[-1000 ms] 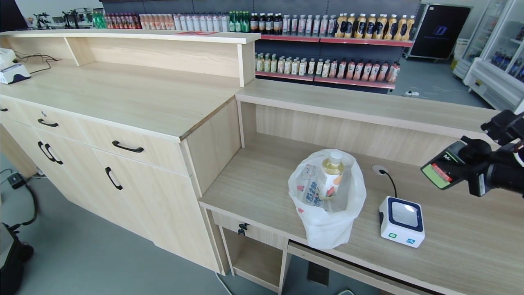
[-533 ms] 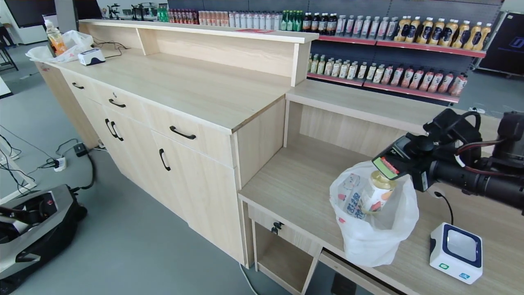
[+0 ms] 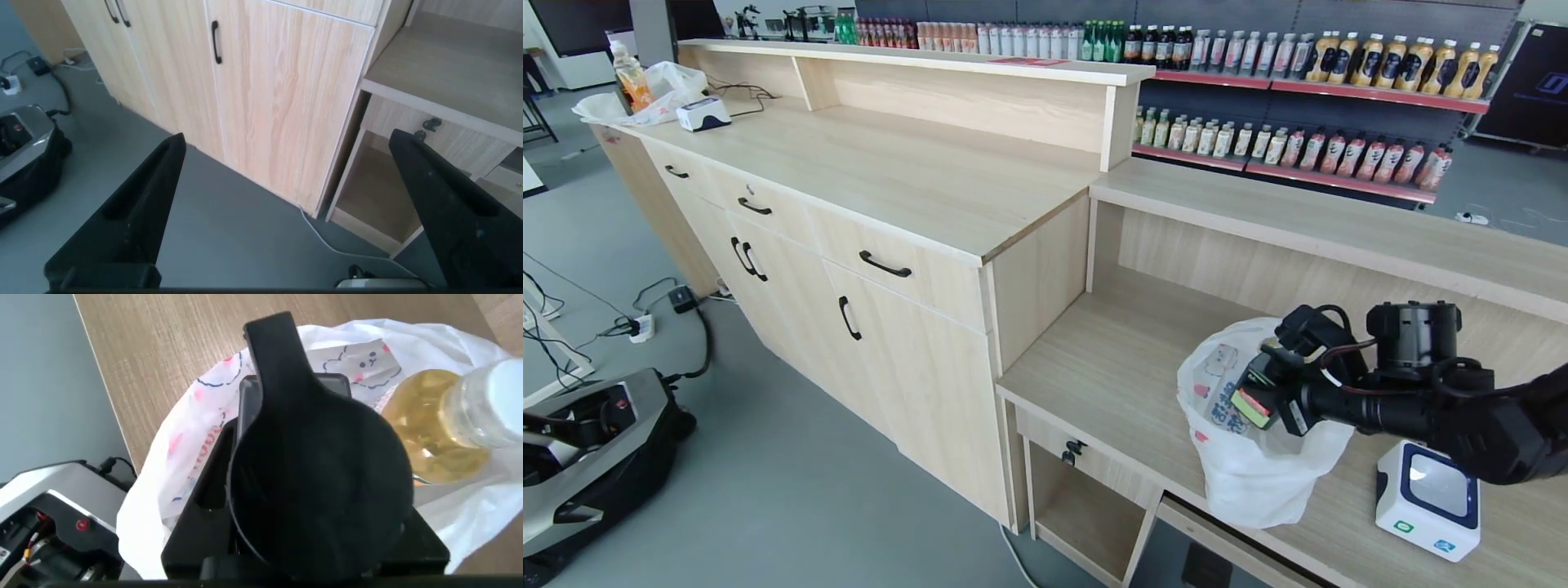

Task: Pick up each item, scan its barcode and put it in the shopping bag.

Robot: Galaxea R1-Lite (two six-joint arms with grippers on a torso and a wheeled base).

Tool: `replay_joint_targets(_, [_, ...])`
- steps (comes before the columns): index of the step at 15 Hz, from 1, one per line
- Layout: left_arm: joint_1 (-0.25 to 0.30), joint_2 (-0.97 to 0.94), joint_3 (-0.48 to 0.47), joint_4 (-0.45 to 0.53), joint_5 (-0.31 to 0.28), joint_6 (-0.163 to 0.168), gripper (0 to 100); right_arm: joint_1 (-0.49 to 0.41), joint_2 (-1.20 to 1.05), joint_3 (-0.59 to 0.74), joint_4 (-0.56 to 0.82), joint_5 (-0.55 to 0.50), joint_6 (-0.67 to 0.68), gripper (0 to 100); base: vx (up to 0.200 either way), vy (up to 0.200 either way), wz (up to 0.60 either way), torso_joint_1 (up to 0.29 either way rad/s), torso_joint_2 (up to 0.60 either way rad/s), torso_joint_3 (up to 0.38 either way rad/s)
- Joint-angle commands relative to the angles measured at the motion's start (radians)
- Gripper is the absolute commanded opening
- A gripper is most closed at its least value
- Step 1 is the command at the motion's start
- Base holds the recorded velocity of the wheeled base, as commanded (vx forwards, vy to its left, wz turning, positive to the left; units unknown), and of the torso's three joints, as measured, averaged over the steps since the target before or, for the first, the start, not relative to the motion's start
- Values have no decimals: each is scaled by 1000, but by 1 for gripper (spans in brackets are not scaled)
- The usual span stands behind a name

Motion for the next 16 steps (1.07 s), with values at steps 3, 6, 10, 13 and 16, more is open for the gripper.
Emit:
replay_joint_targets(3, [0,0,0,0,0,0,100,-1,140,0,-61,1,-1,0,0,0,0,0,0,0])
replay_joint_targets(6, [0,0,0,0,0,0,100,2,205,-8,-113,13,-1,0,0,0,0,0,0,0])
replay_joint_targets(10, [0,0,0,0,0,0,100,12,251,-46,-118,49,-1,0,0,0,0,0,0,0])
replay_joint_targets(13, [0,0,0,0,0,0,100,12,267,-38,-119,49,-5,0,0,0,0,0,0,0])
replay_joint_targets(16, [0,0,0,0,0,0,100,10,278,-45,-119,49,-5,100,0,0,0,0,0,0])
